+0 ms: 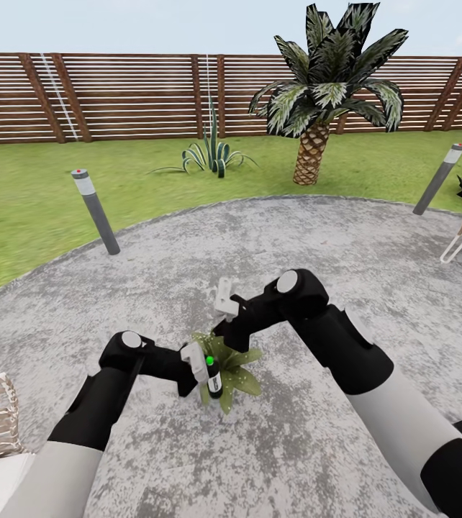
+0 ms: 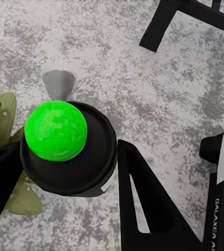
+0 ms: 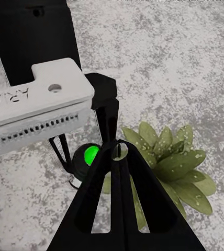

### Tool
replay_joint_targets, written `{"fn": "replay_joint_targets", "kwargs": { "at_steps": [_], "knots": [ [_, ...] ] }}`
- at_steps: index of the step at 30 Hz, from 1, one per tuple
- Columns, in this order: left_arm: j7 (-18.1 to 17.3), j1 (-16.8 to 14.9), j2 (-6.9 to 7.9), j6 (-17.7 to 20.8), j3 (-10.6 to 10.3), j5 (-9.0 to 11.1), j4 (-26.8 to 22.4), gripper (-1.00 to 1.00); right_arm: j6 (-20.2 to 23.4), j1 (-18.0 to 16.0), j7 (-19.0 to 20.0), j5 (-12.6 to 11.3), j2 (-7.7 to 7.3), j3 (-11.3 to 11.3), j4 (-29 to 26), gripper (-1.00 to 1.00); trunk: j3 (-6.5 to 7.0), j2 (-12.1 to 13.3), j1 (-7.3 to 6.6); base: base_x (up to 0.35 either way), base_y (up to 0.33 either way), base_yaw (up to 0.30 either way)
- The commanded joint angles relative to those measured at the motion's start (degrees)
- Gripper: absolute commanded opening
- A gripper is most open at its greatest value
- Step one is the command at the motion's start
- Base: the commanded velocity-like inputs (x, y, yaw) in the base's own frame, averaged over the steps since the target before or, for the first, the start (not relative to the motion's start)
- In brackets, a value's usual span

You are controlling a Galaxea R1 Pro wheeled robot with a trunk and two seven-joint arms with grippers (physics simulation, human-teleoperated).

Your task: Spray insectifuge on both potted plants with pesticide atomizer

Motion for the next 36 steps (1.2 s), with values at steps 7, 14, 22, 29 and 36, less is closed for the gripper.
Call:
{"fn": "replay_joint_targets", "kwargs": {
  "at_steps": [7, 14, 22, 29, 36],
  "knots": [
    [-0.4, -0.2, 0.08, 0.6, 0.0, -0.1, -1.5, -1.00, 0.1, 0.1, 0.4, 0.3, -0.04, 0.1, -0.1, -1.00, -0.05, 0.0, 0.00, 0.000, 0.000, 0.000],
    [-0.4, -0.2, 0.46, 0.6, 0.1, 0.1, -2.7, -1.00, -1.2, 0.4, 0.4, 0.3, -0.04, -0.1, -0.1, -1.00, -0.05, 0.0, 0.00, 0.000, 0.000, 0.000],
    [-0.4, -0.2, 0.34, 0.6, 0.1, 0.2, -2.9, -1.00, -1.7, 0.5, 0.4, 0.2, -0.04, -0.4, -0.1, -1.00, -0.05, 0.0, 0.00, 0.000, 0.000, 0.000],
    [-0.5, -0.3, 0.07, 0.6, 0.1, 0.4, -2.9, -1.00, -1.8, 0.5, 0.4, 0.2, -0.04, -0.4, 1.2, -1.00, -0.05, 0.0, 0.00, 0.000, 0.000, 0.000],
    [-0.5, -0.7, -0.07, 0.6, 0.2, 0.4, -4.6, -1.00, -1.8, 0.5, 0.5, 0.2, -0.04, -0.4, 1.3, -1.00, -0.05, 0.0, 0.00, 0.000, 0.000, 0.000]
  ]
}}
